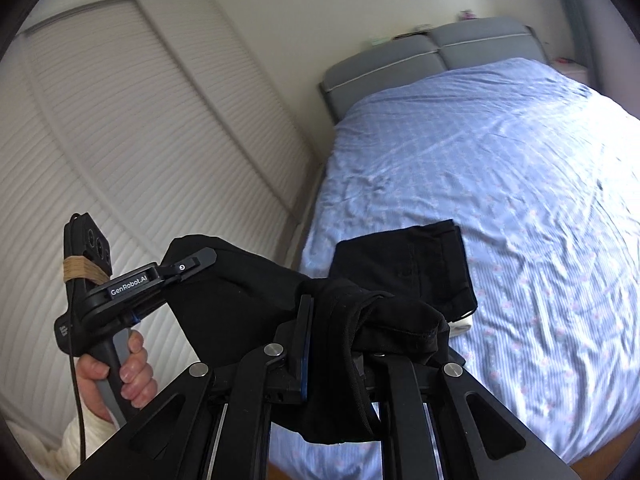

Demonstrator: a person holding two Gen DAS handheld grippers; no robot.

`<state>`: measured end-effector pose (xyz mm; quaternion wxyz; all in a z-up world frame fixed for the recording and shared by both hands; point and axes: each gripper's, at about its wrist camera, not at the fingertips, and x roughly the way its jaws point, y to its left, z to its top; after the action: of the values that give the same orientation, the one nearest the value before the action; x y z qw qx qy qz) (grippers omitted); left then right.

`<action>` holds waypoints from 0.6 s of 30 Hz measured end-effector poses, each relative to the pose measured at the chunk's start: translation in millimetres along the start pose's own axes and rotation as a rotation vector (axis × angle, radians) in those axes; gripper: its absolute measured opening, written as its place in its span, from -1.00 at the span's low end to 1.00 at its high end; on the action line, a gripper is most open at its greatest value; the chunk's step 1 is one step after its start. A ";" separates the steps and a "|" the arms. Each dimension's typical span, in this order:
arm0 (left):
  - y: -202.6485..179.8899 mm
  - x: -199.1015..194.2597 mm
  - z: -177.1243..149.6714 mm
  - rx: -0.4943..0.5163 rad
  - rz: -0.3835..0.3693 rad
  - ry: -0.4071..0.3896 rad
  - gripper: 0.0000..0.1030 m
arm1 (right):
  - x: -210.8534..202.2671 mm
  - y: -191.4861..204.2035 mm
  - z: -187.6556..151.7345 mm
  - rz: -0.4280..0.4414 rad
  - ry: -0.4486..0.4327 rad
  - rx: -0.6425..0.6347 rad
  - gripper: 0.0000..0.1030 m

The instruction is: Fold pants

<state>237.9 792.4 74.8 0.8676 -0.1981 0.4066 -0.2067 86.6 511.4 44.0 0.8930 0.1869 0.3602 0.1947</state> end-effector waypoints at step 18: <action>13.0 230.5 155.6 0.195 -0.309 0.266 -0.80 | 119.5 -17.8 77.0 -0.413 -0.180 0.333 -0.76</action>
<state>497.6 710.8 16.4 0.7794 -0.1445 0.4602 -0.3999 224.9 539.0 19.0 0.8992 0.2702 0.3368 -0.0707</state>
